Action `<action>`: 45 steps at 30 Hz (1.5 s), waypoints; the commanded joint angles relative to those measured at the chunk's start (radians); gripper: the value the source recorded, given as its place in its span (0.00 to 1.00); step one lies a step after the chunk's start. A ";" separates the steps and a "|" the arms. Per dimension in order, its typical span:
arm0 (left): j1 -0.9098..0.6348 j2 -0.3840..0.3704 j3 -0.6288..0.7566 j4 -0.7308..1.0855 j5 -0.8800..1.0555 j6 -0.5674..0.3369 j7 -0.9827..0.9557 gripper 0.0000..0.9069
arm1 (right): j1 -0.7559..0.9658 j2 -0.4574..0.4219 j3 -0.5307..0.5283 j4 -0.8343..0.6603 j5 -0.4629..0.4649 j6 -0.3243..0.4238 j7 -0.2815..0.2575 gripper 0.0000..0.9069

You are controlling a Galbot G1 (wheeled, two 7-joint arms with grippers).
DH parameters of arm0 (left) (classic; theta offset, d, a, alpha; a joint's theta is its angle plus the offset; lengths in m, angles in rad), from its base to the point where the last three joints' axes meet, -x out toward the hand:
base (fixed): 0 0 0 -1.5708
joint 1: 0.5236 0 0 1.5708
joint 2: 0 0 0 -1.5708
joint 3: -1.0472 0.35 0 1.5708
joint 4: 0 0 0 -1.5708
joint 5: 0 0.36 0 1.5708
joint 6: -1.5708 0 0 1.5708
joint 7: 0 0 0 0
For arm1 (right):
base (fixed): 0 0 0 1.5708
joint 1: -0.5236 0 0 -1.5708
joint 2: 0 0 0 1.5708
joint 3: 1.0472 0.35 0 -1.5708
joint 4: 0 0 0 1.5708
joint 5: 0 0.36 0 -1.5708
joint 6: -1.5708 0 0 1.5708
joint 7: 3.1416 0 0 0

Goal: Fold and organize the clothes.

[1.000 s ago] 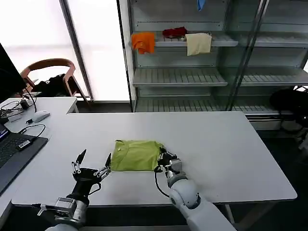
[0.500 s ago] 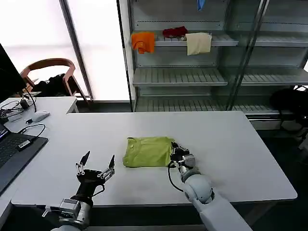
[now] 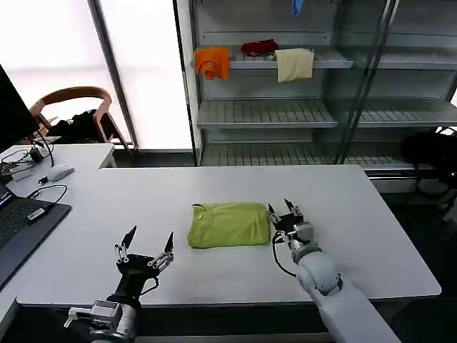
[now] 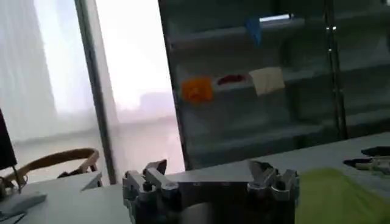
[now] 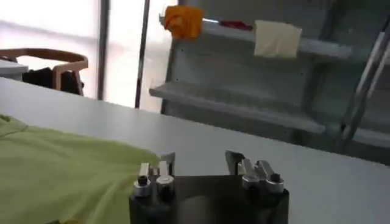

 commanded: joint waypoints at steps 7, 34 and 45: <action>0.171 -0.007 0.045 -0.030 0.070 -0.227 -0.036 1.00 | -0.813 -0.214 0.472 0.604 0.110 0.271 0.206 1.00; 0.368 -0.028 0.044 -0.018 0.071 -0.402 -0.107 1.00 | -1.142 -0.147 0.437 0.560 -0.057 0.775 0.235 1.00; 0.377 -0.042 0.030 -0.037 0.052 -0.377 -0.088 1.00 | -1.150 -0.162 0.429 0.531 -0.063 0.845 0.190 1.00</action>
